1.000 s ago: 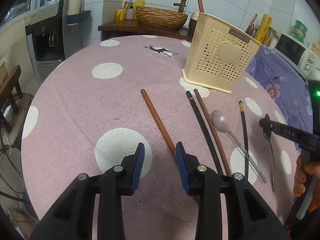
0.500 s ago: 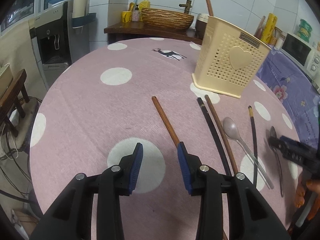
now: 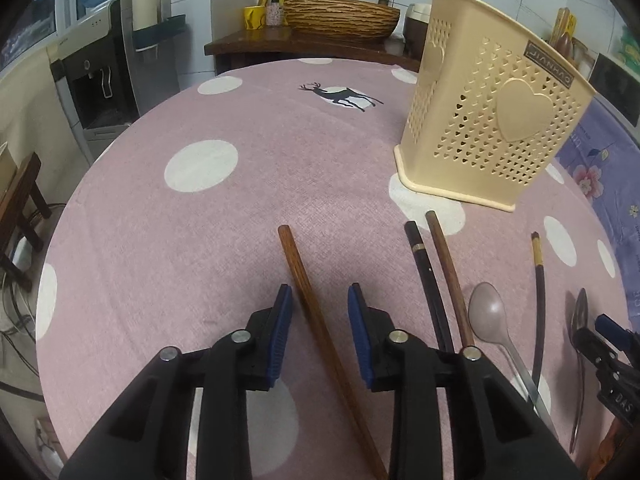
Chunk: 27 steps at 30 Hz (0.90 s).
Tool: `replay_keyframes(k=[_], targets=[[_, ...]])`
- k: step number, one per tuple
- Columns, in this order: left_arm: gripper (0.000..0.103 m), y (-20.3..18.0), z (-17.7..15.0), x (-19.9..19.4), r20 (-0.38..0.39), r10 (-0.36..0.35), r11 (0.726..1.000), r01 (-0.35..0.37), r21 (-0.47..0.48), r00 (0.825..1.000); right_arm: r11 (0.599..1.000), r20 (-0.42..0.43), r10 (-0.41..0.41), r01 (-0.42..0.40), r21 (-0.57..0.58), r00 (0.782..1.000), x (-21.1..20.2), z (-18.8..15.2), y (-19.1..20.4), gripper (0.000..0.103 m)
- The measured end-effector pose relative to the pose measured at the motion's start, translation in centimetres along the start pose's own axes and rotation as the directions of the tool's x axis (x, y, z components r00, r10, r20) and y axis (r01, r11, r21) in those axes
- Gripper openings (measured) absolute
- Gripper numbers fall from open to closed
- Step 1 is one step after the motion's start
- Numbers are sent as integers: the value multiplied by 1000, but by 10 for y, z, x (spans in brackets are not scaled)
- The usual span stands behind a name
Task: Organize utensils
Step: 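Lift the metal spoon with the right tool while the left tool grasps a wooden chopstick, then drop the metal spoon into the cream holder with the right tool while the left tool drops the chopstick in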
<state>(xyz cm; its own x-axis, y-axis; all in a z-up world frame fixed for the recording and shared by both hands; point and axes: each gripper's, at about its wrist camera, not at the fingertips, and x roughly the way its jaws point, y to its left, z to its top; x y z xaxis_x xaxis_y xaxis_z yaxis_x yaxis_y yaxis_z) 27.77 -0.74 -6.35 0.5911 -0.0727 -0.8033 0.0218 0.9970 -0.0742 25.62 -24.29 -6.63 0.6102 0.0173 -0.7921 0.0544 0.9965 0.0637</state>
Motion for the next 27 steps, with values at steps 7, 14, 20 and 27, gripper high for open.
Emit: replay_keyframes(k=[7,14,20,27], targets=[[11,-4,10,8,-21,13,1000,-12,25,1000,999,-20,-23,23,-22,1000,7,4,9,64],[10,-10,13,11,-16,18,999,-18,37,1000,999,-34,-53,53,-1,998,15,8,6,53],[9,-15,12,11,-12,27,999,-27,43,1000,998,-32,-57,56,-12,998,16,10,9,44],[8,-16,14,13,-11,37,998,-36,48,999,999,-28,-49,49,-19,998,16,10,11,38]])
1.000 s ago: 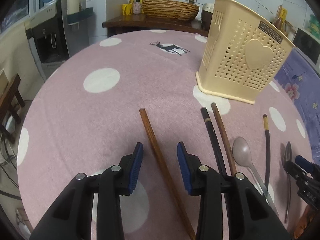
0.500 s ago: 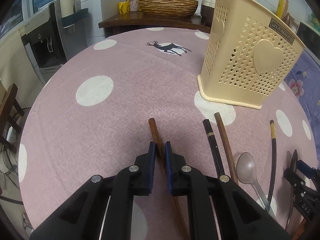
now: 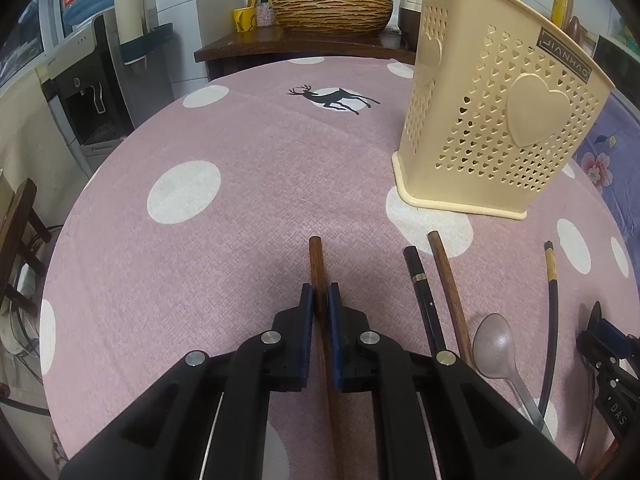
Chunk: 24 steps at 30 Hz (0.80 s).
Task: Organize utensils
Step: 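Drop the metal spoon into the cream holder with the right tool while the left tool drops the chopstick in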
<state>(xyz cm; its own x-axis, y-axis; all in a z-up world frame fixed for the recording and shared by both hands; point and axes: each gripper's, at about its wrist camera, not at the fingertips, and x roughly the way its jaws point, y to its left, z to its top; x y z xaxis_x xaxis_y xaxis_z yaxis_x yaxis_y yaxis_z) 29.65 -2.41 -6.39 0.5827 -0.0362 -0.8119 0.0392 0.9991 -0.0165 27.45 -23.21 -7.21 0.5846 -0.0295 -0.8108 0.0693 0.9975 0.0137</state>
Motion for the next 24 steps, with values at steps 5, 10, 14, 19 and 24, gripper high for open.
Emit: replay_keyframes(k=[5,10,14,19,24], targets=[[8,1,1,0,3,-18,1000,18,-12,1000,999,4,30,-31,14,1000,-1,1,-3,38],[8,4,6,-28,89,-69,997,70,-12,994,994,62,98,-101,49,993,-18,9,-11,38],[8,9,15,-78,210,-115,993,120,-12,971,988,134,133,-143,65,982,-46,15,-18,38],[8,16,18,-138,353,-161,985,171,3,922,982,217,158,-176,65,963,-87,18,-25,38],[8,13,14,-167,421,-194,980,198,36,886,982,250,167,-184,45,954,-111,15,-27,38]])
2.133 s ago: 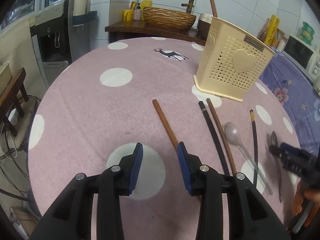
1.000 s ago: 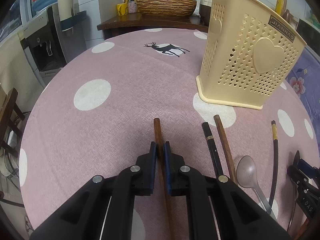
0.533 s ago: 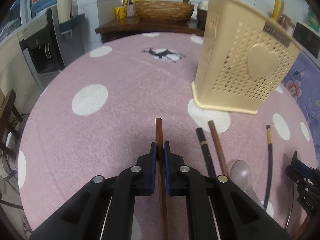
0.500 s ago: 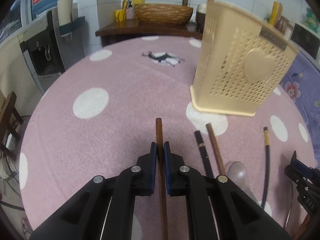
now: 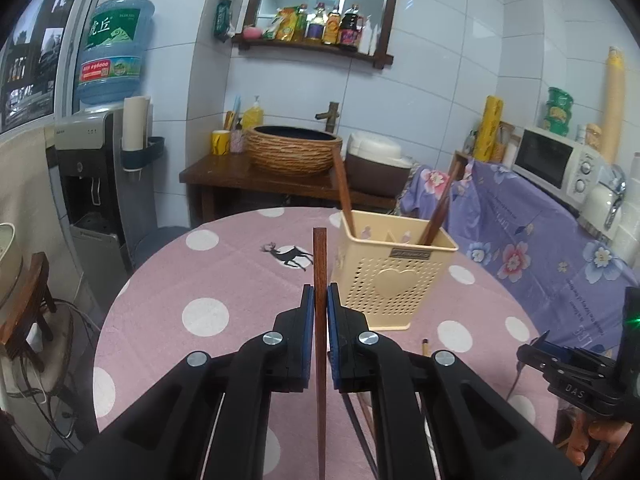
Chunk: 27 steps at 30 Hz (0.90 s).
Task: Organize utensils
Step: 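Drop the metal spoon into the cream holder with the right tool while the left tool drops the chopstick in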
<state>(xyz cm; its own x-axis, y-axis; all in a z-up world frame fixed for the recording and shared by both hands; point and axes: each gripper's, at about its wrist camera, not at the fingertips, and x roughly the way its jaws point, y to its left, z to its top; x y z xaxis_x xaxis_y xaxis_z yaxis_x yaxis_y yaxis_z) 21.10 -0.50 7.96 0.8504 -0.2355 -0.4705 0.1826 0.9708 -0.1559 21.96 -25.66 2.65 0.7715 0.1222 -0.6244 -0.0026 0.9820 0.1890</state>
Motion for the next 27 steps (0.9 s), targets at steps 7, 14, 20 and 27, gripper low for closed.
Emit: replay_keyframes(k=[7,14,20,27], targets=[[8,2,-5,-8,37,3,1000,-3,2,999,1000,6,6,-6,-12,1000,-4,-3,4,38],[8,3,10,-18,67,-34,999,35,-6,997,999,33,41,-40,-30,999,-8,7,10,38],[8,-14,79,-24,162,-96,995,98,-7,982,993,145,93,-81,-82,985,-25,68,37,38],[8,-41,170,-8,307,-99,992,116,-38,947,995,329,84,-60,-83,940,-37,179,69,38]])
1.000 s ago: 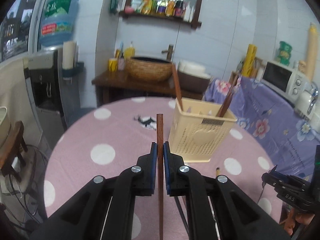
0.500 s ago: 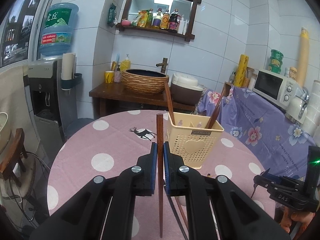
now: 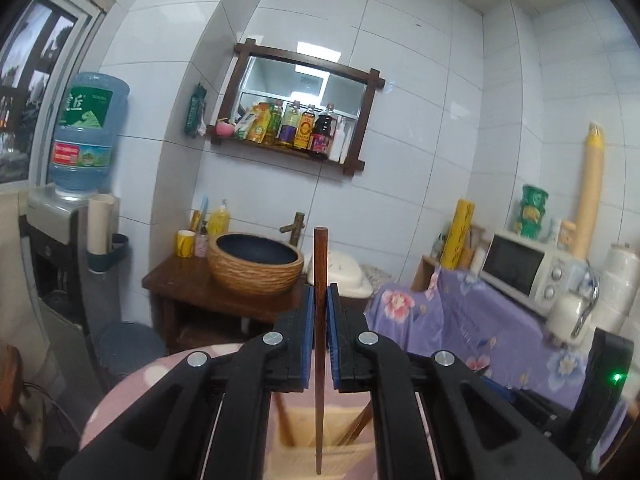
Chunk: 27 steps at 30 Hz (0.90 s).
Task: Organize utensils
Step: 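Drop the metal spoon into the cream holder with the right tool while the left tool drops the chopstick in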
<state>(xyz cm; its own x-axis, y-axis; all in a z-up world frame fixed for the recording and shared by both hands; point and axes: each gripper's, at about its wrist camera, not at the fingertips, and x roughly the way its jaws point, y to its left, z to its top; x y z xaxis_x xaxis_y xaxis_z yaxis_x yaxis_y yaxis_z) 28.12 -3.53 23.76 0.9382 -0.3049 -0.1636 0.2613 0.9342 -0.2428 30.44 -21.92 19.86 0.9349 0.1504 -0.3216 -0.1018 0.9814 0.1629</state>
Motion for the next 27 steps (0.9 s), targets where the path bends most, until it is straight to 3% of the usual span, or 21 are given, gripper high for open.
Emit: replay_keyframes(k=[4,9,17,27], targets=[[8,-11,-2,40,23,69,997,-70,29,997,998,32,-58,58,-3,998,37,13,6,38],[8,-2,-46,74,-4,122,992,-121,39,993,994,9,-109,109,-6,994,75,-22,-2,38],[8,11,-101,80,-104,117,992,-111,54,988,992,-75,-127,124,-36,989,103,-82,-7,38],[7,20,-138,91,-200,117,993,-107,57,973,989,-119,-140,133,-71,983,115,-112,-6,38]])
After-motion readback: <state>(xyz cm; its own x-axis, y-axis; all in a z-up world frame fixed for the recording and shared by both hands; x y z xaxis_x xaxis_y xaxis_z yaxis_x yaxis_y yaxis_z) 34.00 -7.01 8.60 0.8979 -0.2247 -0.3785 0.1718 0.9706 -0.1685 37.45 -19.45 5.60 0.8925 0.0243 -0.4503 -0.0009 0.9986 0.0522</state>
